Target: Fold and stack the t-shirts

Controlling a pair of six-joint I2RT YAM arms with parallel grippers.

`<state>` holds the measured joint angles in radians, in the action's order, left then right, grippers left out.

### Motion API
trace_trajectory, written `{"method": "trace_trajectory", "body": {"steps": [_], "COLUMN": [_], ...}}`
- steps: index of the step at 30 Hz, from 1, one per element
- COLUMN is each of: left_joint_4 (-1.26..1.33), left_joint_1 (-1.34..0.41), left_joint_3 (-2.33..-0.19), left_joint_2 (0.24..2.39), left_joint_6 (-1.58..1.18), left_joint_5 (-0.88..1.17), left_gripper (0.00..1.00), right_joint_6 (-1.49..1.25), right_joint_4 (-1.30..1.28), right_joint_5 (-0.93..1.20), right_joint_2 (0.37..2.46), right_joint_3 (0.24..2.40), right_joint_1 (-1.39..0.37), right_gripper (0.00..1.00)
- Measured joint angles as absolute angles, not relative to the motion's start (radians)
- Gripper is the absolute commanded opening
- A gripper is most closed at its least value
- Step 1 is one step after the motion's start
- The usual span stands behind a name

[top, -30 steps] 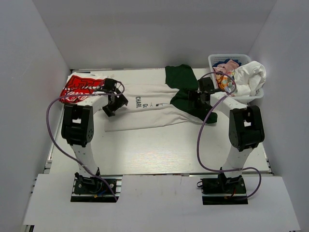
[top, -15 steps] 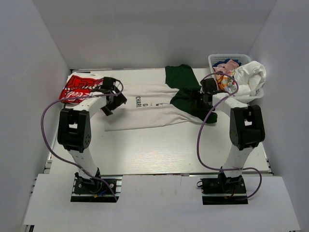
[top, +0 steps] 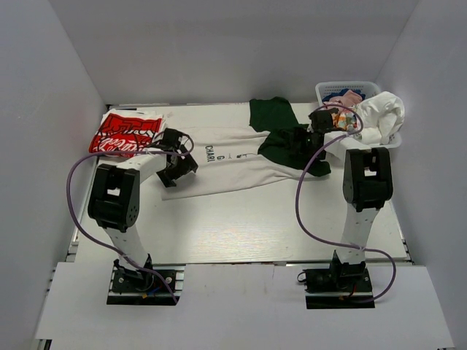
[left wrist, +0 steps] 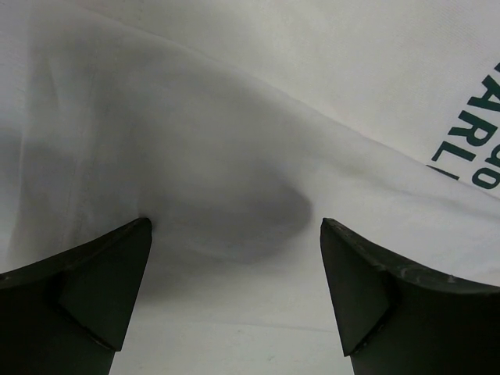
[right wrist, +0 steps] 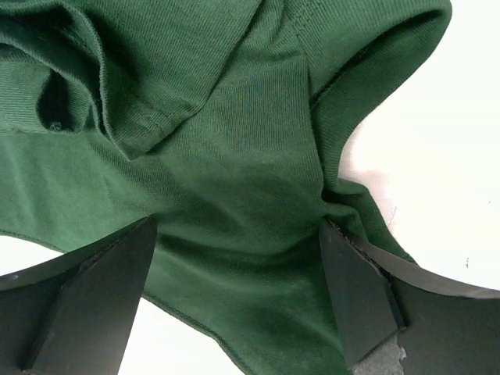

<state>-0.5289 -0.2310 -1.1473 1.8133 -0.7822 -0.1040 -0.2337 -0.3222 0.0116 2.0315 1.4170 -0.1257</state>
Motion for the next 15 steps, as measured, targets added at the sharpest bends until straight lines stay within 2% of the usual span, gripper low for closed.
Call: {"method": "trace_trajectory", "body": {"steps": [3,6,9,15], "left_joint_4": [-0.534,-0.497,-0.492,-0.558], "left_joint_1": [-0.233,-0.234,-0.233,-0.242], "left_joint_3": [-1.143,-1.089,-0.995,-0.872], "left_joint_2": [1.816,1.778,1.702,1.584], "left_joint_6": [-0.782,-0.786,-0.789,-0.794], "left_joint_5": [-0.109,-0.121,-0.130,-0.147], "left_gripper": [1.00,1.00,1.00,1.00], "right_joint_6": [-0.247,-0.282,-0.352,-0.527], "right_joint_4": [-0.288,-0.225,-0.202,-0.315], "right_joint_5": [0.014,0.019,-0.014,-0.082], "right_joint_2": [2.003,1.890,1.717,1.278], "right_joint_3": [1.369,1.205,0.993,0.602], "right_joint_1": [-0.125,-0.125,-0.130,-0.151], "right_gripper": [0.90,0.90,0.90,0.90]}}
